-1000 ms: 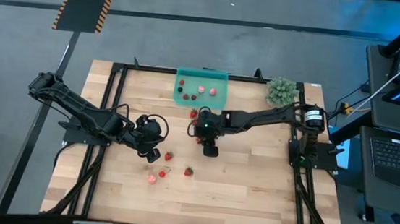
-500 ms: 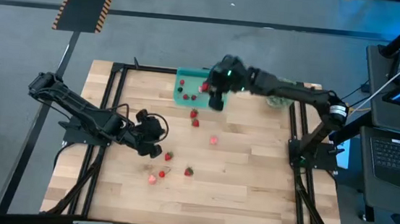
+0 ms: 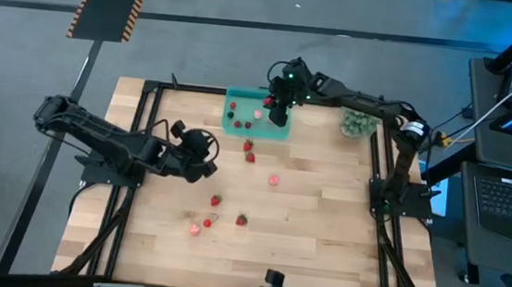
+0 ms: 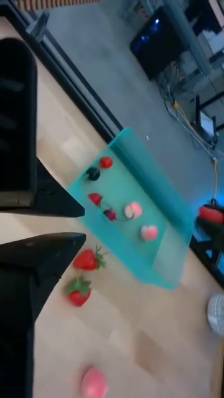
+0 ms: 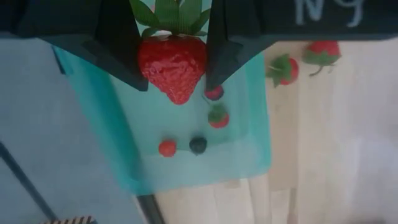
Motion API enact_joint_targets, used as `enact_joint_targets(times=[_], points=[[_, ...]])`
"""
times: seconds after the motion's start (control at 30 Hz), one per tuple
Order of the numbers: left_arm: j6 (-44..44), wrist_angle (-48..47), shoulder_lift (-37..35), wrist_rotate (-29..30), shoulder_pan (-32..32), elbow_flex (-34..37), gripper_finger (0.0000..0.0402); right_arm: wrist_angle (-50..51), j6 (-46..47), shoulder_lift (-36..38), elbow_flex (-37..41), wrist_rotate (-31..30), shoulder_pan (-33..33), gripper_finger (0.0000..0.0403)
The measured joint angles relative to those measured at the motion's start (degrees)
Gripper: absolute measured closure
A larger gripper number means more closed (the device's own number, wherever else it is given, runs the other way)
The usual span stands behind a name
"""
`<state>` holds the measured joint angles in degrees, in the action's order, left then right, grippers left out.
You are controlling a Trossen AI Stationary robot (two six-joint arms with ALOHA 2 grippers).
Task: Pick and placing Produce into tupperware
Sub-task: Put the red strawberry into the green container
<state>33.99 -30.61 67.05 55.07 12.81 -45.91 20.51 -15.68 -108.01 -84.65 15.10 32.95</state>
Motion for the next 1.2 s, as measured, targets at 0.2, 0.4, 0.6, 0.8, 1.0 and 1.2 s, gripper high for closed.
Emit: enact_joint_targets(times=[0.2,0.4,0.6,0.8,1.0,1.2], points=[[-3.22,0.25,0.00,-0.27,-3.58,0.00,0.0347,0.84,0.24,-6.43,-2.72,0.01,1.31,0.0258],[-4.79,0.35,0.00,-0.98,-6.43,0.00,0.0346,13.24,0.43,-16.07,-16.05,-0.38,1.84,0.0258],[-7.60,0.33,0.00,-3.97,-8.34,0.00,0.0358,24.66,0.08,-23.55,-28.07,-0.38,2.62,0.0258],[-7.60,0.31,0.00,-5.20,-8.84,0.00,0.0369,31.05,-0.06,-27.79,-33.09,-0.41,4.08,0.0258],[-7.58,0.29,0.00,-5.27,-8.80,0.00,0.0378,31.99,0.16,-28.85,-32.77,-0.44,4.93,0.0257],[-7.55,0.29,0.00,-5.27,-8.80,0.00,0.0387,32.59,-1.22,-28.82,-32.38,-0.43,5.37,0.0257]])
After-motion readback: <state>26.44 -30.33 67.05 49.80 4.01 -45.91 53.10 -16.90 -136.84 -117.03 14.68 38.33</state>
